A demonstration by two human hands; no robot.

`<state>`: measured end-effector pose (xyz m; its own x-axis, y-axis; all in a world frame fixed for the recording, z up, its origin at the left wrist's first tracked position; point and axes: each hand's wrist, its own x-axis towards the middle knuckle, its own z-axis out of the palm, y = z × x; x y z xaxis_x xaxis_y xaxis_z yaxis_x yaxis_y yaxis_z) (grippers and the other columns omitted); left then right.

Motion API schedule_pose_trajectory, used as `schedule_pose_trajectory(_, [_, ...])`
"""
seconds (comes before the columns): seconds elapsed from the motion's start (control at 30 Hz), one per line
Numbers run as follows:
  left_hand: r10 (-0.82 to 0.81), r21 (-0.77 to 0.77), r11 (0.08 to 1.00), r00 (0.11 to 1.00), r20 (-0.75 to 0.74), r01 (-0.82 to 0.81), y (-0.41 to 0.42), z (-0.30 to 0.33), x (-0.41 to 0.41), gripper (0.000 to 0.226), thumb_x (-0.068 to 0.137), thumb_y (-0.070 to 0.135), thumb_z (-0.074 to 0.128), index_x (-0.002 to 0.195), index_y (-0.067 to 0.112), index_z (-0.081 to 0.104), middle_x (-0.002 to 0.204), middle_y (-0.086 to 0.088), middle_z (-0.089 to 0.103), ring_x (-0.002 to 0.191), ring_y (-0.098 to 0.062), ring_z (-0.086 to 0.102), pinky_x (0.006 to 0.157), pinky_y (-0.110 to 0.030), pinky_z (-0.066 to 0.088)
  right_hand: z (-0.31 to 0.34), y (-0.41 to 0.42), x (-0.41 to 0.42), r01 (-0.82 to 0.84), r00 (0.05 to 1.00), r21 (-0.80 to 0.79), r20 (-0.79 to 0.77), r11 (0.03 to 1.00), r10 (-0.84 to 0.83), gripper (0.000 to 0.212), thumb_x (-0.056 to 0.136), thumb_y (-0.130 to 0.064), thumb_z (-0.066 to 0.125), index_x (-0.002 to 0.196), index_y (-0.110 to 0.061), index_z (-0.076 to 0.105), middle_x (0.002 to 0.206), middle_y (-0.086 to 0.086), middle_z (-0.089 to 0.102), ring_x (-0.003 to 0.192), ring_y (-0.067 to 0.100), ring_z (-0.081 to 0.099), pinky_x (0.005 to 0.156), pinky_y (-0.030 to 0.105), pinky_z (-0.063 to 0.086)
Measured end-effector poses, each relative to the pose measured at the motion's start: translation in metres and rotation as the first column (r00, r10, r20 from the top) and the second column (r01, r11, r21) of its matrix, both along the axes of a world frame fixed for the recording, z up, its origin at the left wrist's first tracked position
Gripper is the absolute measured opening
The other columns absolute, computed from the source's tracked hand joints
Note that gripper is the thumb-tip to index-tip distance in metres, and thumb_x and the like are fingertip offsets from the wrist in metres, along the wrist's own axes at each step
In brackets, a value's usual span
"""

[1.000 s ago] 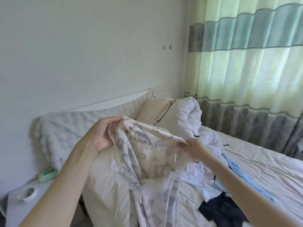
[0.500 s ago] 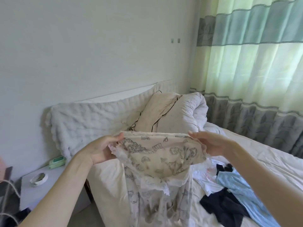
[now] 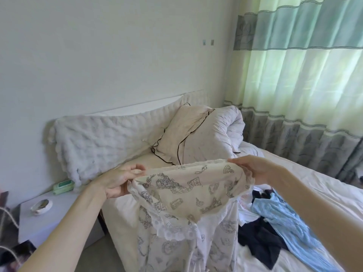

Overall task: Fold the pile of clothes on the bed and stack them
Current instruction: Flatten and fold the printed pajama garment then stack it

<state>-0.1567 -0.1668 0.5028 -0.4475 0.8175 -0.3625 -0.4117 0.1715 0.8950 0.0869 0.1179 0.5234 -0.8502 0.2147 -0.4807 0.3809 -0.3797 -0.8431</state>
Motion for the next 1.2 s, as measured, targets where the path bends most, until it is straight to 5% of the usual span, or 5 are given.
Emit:
schedule_pose_trajectory(0.27, [0.138,0.117,0.979,0.965,0.222,-0.167,0.004,0.004,0.004,0.036,0.086,-0.013,0.031,0.067,0.008,0.053,0.064,-0.010,0.062,0.048,-0.018,0.062,0.046,-0.023,0.053,0.002,-0.014,0.006,-0.201,0.970,0.328,-0.067,0.923,0.235,0.037,0.073,-0.018,0.072,0.109,-0.016,0.063,0.109,0.011,0.066,0.096,0.028,0.067,0.077,0.037,0.057])
schedule_pose_trajectory(0.5, [-0.175,-0.037,0.984,0.929,-0.327,0.173,-0.007,0.021,0.006,0.006,0.069,0.009,0.070,0.071,0.014,0.072,0.078,-0.005,0.068,0.072,-0.015,0.066,0.058,-0.024,0.053,0.014,-0.036,0.015,-0.230,0.920,0.695,-0.075,0.682,0.386,0.035,0.076,-0.034,0.072,0.108,-0.046,0.068,0.111,-0.033,0.062,0.105,-0.015,0.055,0.085,0.004,0.042])
schedule_pose_trajectory(0.83, [-0.423,-0.422,0.904,0.287,-0.859,0.070,0.011,0.006,0.018,0.029,0.070,0.039,0.079,0.091,0.035,0.060,0.109,0.005,0.045,0.108,-0.001,0.049,0.092,-0.013,0.040,0.000,-0.039,-0.009,-0.266,0.951,0.908,0.303,-0.324,0.068,0.034,0.087,-0.050,0.058,0.119,-0.040,0.062,0.076,-0.014,0.034,0.058,0.001,0.035,0.050,0.018,0.025])
schedule_pose_trajectory(1.07, [0.087,0.082,0.966,0.009,-0.996,-0.244,0.029,0.034,0.017,0.006,0.084,0.016,0.067,0.081,0.014,0.062,0.095,0.003,0.044,0.089,-0.015,0.048,0.078,-0.027,0.042,0.031,-0.031,-0.027,0.072,0.997,0.965,-0.063,-0.251,0.042,0.015,0.090,-0.019,0.061,0.102,-0.016,0.071,0.092,-0.007,0.052,0.080,0.015,0.051,0.055,0.012,0.030])
schedule_pose_trajectory(1.2, [0.288,0.192,0.933,0.314,-0.904,-0.303,0.038,0.047,0.020,0.021,0.095,0.012,0.046,0.079,0.026,0.046,0.086,0.006,0.056,0.077,-0.006,0.052,0.058,-0.009,0.036,0.044,-0.038,-0.034,0.333,0.942,0.943,-0.332,0.017,-0.046,0.022,0.083,0.002,0.058,0.088,-0.014,0.072,0.066,-0.009,0.058,0.064,0.010,0.052,0.056,0.007,0.039])
